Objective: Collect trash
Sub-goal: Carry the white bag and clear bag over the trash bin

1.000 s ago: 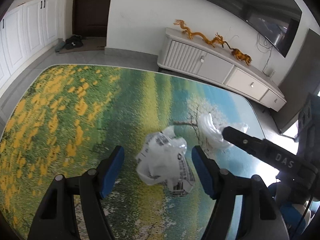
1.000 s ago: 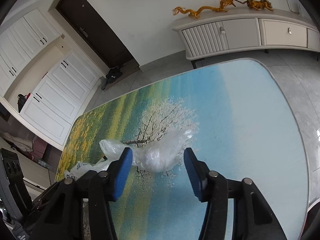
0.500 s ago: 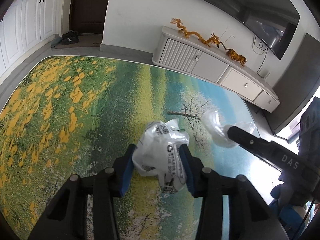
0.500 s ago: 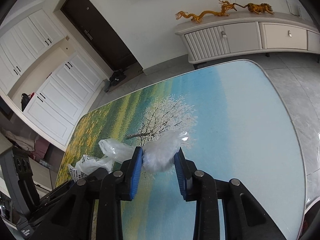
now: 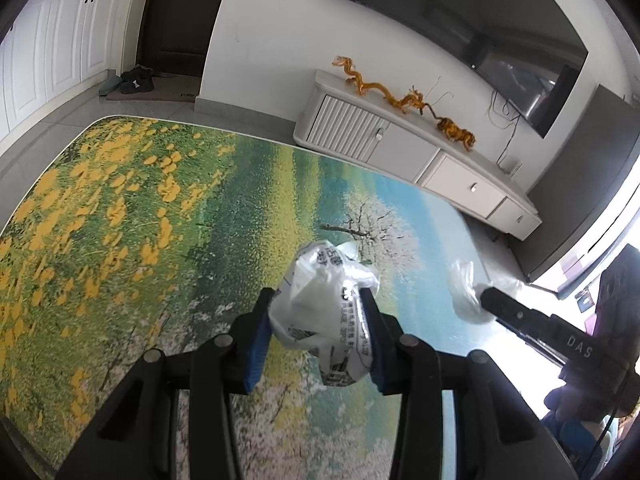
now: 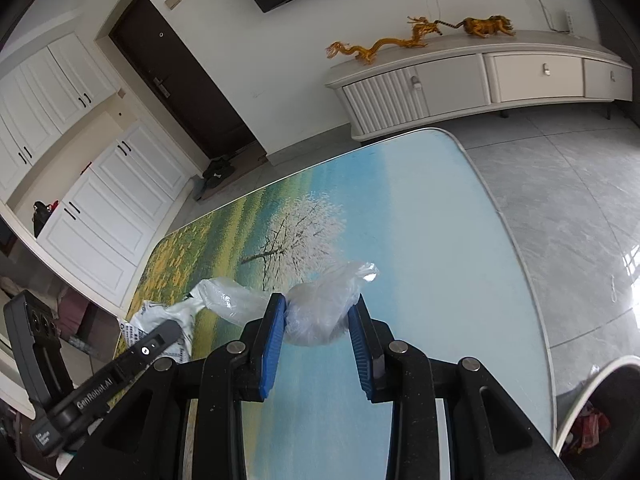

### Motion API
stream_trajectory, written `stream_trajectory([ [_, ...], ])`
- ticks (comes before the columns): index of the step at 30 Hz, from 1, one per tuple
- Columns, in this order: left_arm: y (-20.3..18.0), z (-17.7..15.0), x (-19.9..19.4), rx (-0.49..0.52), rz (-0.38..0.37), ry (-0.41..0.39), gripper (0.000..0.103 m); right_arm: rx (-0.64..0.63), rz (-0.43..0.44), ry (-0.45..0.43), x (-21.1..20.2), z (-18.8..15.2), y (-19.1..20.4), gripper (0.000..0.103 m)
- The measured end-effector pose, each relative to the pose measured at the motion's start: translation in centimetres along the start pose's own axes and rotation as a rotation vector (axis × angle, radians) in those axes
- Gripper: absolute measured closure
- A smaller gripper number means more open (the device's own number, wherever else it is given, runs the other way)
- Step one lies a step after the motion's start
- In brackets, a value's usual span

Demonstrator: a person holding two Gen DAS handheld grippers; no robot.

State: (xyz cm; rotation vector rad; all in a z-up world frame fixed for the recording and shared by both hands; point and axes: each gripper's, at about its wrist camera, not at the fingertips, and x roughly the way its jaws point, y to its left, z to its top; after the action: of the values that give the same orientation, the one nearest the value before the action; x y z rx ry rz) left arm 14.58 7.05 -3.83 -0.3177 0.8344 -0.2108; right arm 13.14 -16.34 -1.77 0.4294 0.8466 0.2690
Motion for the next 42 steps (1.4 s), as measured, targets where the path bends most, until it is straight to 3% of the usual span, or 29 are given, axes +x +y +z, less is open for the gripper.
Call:
stream_trajectory([
  [11,-1.4,-0.1,-5.7,0.016,-0.073,-0.083,0.065,-0.007,-0.034,-0.083,-7.0,-1.5,0.4,0.073],
  [24,-7.2,-0.4,-11.3,0.117,-0.166,-0.151,0.065,0.022,-0.086,-0.244,-17.2,-2.2,-2.3,0.073],
  [34,-14.3,-2.0,-11.4,0.238,-0.247,-0.102,0.065,0.092,-0.208,-0.340,-23.9,-4.2,-8.4,0.073],
  [42,-23.2,-6.2,-7.9,0.399,-0.301,0.035,0.065,0.219,-0.318,-0.335,-26.3,-7.4,-16.3,0.073],
])
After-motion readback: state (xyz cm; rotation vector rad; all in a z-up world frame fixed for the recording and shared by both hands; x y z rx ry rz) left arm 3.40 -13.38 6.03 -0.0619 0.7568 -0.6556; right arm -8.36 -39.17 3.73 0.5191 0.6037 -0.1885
